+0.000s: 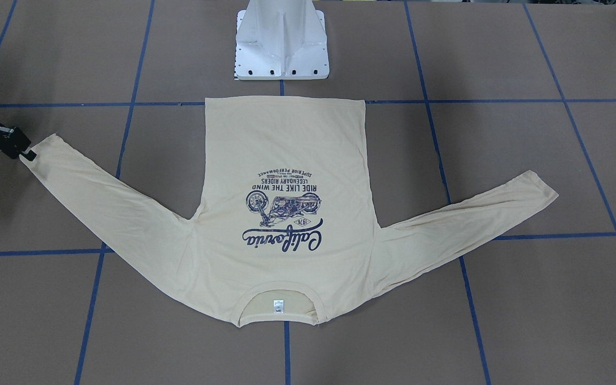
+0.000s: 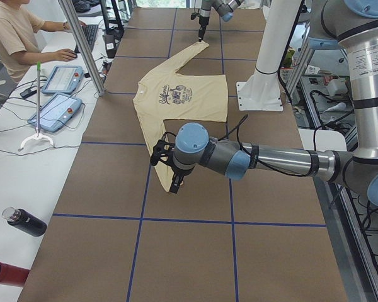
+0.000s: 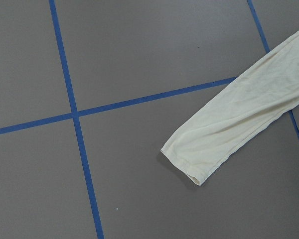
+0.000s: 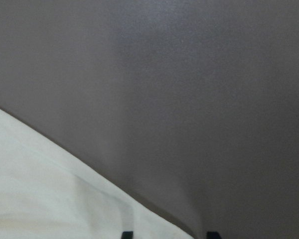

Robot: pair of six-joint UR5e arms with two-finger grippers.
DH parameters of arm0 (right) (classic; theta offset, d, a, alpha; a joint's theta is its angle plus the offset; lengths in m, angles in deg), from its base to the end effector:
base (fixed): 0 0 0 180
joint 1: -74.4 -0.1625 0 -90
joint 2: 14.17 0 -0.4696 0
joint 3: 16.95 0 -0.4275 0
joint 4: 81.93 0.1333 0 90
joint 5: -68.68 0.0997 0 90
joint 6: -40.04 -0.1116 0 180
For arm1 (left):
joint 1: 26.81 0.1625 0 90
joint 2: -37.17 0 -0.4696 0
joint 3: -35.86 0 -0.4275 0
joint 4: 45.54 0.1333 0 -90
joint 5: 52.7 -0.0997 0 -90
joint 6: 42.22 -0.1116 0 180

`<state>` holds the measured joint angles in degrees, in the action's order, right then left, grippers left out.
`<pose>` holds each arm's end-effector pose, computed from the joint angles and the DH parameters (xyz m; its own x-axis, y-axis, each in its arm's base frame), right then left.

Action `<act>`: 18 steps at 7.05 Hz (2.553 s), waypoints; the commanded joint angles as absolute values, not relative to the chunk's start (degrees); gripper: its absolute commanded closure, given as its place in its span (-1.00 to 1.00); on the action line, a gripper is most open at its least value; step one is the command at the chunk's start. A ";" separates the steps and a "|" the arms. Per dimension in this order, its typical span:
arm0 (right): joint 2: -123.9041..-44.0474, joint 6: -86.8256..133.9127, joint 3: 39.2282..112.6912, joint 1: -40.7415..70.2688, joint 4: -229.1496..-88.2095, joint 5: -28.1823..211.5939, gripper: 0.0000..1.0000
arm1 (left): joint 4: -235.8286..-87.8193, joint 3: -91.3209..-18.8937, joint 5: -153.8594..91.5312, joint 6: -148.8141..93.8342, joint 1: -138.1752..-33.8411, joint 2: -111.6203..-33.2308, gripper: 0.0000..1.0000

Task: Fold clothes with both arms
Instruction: 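Move the right gripper to the sleeve cuff nearest it and grasp, then carry the grasped sleeve across the shirt body toward the collar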

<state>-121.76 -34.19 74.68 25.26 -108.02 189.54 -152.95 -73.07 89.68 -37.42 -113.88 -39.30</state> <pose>-0.2088 -0.3576 0.7178 0.5304 0.2566 0.8080 -0.2659 0.9554 -0.1288 -0.0227 -0.4358 0.6030 0.5958 0.2597 -0.7600 0.0027 0.9456 0.3252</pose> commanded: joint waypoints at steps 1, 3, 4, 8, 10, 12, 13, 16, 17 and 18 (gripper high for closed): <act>-121.83 -34.22 74.72 25.09 -107.95 189.62 0.99 | -152.95 -73.21 89.69 -37.39 -113.91 -39.30 -1.00; -121.83 -34.40 75.16 24.74 -107.95 190.06 1.00 | -152.95 -73.21 89.69 -37.39 -113.91 -39.30 -1.00; -121.92 -34.49 75.60 23.78 -107.95 190.41 1.00 | -152.95 -73.38 89.69 -37.30 -113.91 -39.30 -1.00; -112.49 -43.15 89.44 19.29 -125.60 196.21 1.00 | -153.03 -76.03 90.99 -37.56 -113.91 -39.30 -1.00; -95.55 -51.85 90.02 19.37 -142.50 195.43 1.00 | -152.95 -75.67 93.02 -37.65 -113.82 -39.38 -1.00; -78.42 -56.61 89.67 23.82 -161.73 186.25 1.00 | -152.86 -75.58 93.03 -37.65 -113.74 -39.38 -1.00; -71.80 -56.81 88.97 25.60 -168.26 182.02 1.00 | -152.86 -75.58 93.03 -37.56 -113.65 -39.56 -1.00; -57.82 -56.29 82.85 32.34 -168.59 174.02 1.00 | -152.86 -75.58 93.11 -37.56 -113.56 -39.65 -1.00; -49.93 -55.59 75.41 36.30 -168.24 167.89 1.00 | -152.86 -75.50 93.11 -37.65 -113.47 -39.65 -1.00; -43.33 -52.36 68.90 39.47 -168.33 166.26 1.00 | -152.86 -75.06 93.11 -37.65 -113.39 -39.65 -1.00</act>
